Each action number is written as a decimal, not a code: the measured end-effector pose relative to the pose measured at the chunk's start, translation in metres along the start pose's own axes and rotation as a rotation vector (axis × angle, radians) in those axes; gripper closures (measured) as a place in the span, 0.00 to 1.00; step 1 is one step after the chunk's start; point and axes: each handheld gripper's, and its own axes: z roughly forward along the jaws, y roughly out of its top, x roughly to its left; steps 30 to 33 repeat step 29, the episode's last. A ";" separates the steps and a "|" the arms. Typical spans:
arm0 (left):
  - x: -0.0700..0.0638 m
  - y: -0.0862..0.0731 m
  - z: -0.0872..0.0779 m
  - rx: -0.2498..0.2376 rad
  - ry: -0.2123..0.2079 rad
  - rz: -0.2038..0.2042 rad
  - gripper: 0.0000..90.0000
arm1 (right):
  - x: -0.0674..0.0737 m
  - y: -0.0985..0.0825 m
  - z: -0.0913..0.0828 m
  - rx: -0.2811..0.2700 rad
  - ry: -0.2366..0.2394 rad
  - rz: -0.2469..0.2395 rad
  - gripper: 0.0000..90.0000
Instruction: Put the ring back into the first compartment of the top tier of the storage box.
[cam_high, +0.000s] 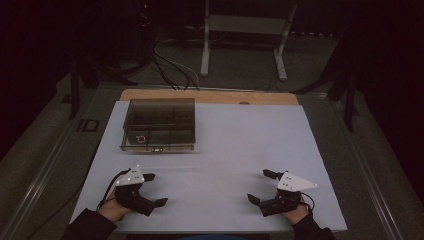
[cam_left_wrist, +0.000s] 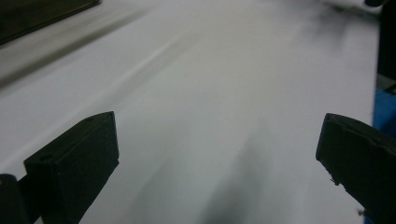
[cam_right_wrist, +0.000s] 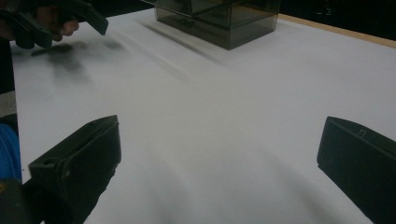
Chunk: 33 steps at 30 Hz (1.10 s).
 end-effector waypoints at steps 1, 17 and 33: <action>0.000 -0.002 -0.001 0.004 0.004 0.002 0.01 | 0.000 0.000 0.000 0.000 0.000 0.000 0.00; 0.009 -0.017 -0.015 -0.077 0.085 -0.069 0.01 | 0.000 0.000 0.001 0.007 0.006 -0.001 0.00; 0.007 -0.016 -0.011 -0.081 0.101 -0.030 0.01 | 0.000 -0.001 0.002 0.010 0.009 -0.001 0.00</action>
